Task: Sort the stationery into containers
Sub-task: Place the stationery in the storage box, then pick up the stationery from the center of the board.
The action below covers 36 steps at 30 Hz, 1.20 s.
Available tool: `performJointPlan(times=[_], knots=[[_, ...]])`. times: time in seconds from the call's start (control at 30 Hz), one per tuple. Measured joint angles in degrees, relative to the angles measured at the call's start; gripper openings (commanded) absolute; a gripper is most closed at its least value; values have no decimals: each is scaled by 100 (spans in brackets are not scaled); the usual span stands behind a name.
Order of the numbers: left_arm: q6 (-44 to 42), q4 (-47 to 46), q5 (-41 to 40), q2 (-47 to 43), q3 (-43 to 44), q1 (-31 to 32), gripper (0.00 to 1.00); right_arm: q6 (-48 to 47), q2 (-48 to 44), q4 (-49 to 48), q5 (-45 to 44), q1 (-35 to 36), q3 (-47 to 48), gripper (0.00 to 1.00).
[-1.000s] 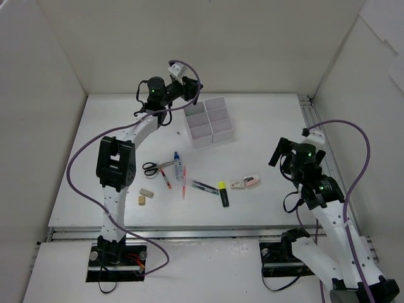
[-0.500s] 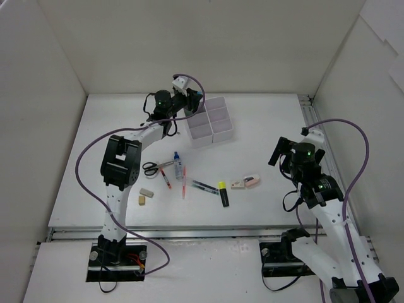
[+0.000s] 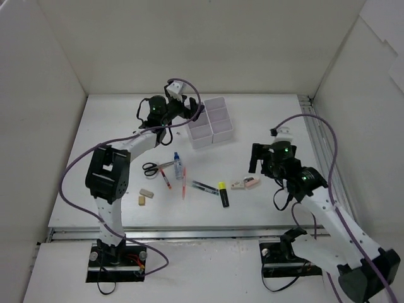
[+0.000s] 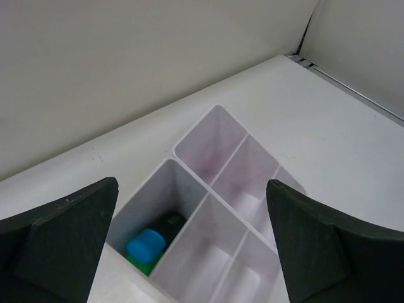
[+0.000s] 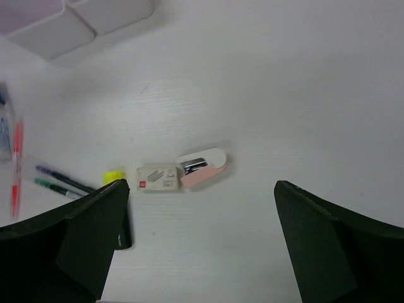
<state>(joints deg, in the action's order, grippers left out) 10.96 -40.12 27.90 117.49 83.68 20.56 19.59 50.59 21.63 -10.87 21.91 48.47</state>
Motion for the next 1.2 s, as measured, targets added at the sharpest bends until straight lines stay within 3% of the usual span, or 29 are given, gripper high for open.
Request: performJointPlan(times=[0.13, 0.3, 0.5, 0.6, 0.8, 0.97, 1.2], knots=[[111, 973, -289, -1176, -280, 173, 100, 83, 981, -120, 17, 846, 85, 97], [363, 2605, -1438, -3049, -424, 699, 100, 365, 2190, -225, -103, 1676, 162, 95], [962, 4089, -2848, -4802, -1497, 1204, 99, 710, 2920, -525, -92, 2153, 168, 92], [1333, 4715, -3357, -5110, -2317, 1123, 100, 796, 3198, -800, 7, 2251, 168, 88], [1829, 5812, -3759, -5270, -3442, 1093, 100, 935, 3783, -1145, 127, 2315, 164, 69], [2020, 6065, -3947, -5759, -3576, 1093, 99, 1040, 4037, -1346, 205, 2315, 87, 52], [2114, 6096, -4151, -5976, -3582, 1093, 99, 1220, 4232, -1585, 205, 2319, -15, 44]])
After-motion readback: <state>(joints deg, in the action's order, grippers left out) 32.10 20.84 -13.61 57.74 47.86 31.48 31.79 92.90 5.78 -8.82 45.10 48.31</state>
